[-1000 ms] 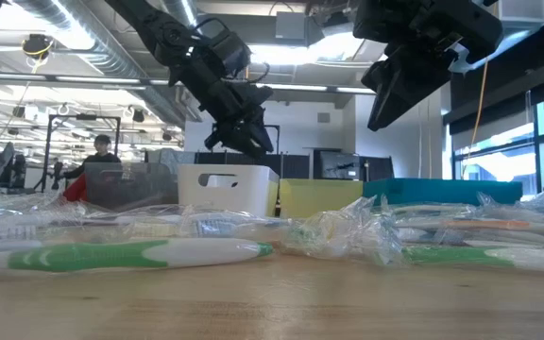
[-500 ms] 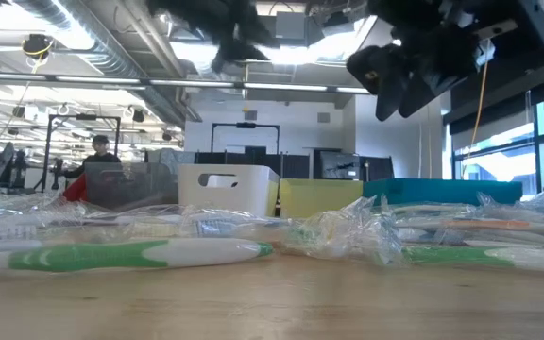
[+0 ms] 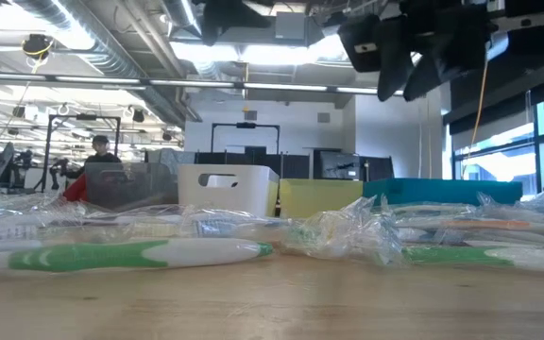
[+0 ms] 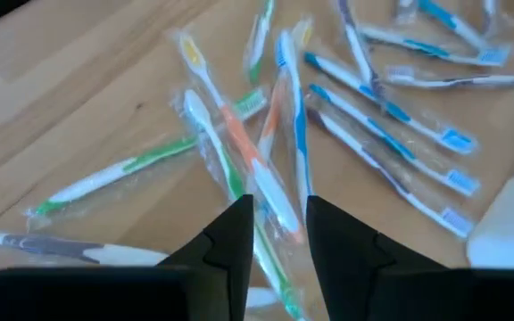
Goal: Pick & Place Toothbrushes
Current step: Put the green toothbrush into the blue bin
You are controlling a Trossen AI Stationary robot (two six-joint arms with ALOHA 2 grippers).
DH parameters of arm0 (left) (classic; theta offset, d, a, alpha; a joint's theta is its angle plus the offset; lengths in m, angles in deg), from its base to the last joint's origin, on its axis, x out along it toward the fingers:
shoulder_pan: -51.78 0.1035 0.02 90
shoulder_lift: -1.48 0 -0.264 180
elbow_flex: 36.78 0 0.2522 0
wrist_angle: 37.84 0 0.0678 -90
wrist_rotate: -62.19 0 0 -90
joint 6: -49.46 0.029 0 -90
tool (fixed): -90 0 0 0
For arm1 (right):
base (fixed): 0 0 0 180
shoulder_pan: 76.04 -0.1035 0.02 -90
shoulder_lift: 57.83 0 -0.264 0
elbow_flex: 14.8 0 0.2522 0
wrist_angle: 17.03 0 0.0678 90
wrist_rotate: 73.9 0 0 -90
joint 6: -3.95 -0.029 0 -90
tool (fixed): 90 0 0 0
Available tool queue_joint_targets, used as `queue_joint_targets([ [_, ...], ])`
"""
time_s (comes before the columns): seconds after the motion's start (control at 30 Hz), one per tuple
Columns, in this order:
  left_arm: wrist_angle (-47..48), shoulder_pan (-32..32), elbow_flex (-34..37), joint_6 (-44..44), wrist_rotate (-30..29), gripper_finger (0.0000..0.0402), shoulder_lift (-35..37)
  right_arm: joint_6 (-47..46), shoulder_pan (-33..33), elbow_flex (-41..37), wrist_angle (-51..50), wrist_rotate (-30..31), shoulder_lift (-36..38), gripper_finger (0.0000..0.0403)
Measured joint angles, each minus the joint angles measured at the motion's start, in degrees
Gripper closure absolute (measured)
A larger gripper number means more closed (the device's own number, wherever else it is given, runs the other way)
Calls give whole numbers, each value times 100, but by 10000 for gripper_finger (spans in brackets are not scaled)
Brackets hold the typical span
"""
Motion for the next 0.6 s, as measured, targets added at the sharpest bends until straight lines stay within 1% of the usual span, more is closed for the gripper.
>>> queue_joint_targets([
  [0.07, 13, -272, 0, -53, -146, 255, -46, -8, -82, 0, 139, 84, -142, 281],
  [0.2, 213, -815, 0, -263, -599, 254, -83, -25, -212, 0, 122, 481, -447, 256],
  [0.33, 415, -1423, 0, -666, -1157, 254, -83, -5, -237, 0, 137, 553, -705, 234],
  [0.43, 467, -1961, 0, -914, -1683, 254, -83, -5, -215, 0, 128, 554, -893, 225],
  [0.6, 468, -2867, 0, -1269, -2869, 257, -83, -141, -174, 0, -1, 556, -1090, 227],
])
